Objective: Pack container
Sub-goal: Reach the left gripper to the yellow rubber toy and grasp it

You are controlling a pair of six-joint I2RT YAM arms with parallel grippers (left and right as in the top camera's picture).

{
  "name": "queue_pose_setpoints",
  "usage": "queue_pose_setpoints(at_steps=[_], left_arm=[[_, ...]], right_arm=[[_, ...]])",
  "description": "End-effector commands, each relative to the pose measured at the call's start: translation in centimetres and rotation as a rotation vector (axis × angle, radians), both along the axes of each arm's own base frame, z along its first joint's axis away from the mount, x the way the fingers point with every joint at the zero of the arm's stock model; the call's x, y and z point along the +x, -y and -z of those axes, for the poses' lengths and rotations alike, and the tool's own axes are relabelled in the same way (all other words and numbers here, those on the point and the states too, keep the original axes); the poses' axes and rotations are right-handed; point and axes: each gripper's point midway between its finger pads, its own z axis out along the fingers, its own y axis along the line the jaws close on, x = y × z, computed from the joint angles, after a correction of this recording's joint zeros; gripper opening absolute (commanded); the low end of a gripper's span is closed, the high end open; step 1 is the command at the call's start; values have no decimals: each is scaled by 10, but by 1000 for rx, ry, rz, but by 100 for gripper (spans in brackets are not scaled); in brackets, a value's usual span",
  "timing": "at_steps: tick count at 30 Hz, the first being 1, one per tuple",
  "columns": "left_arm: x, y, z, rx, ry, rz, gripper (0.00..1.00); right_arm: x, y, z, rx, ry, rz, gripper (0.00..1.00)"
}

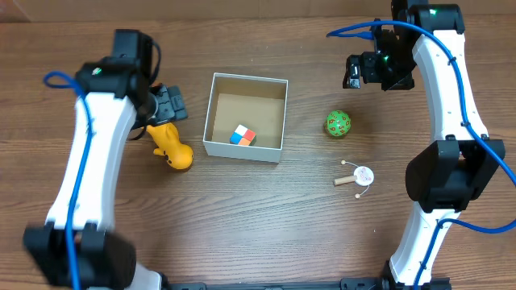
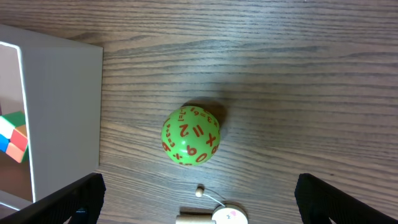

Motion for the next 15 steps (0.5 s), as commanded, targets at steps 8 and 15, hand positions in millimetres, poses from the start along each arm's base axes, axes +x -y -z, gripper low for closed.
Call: queue_pose_setpoints(at_steps=[8, 15], left_arm=[[18, 15, 86, -124, -187, -245, 100], [14, 12, 125, -99, -266, -259, 91]], right_arm=[[3, 1, -25, 2, 69, 10, 100], [3, 1, -25, 2, 69, 10, 100]])
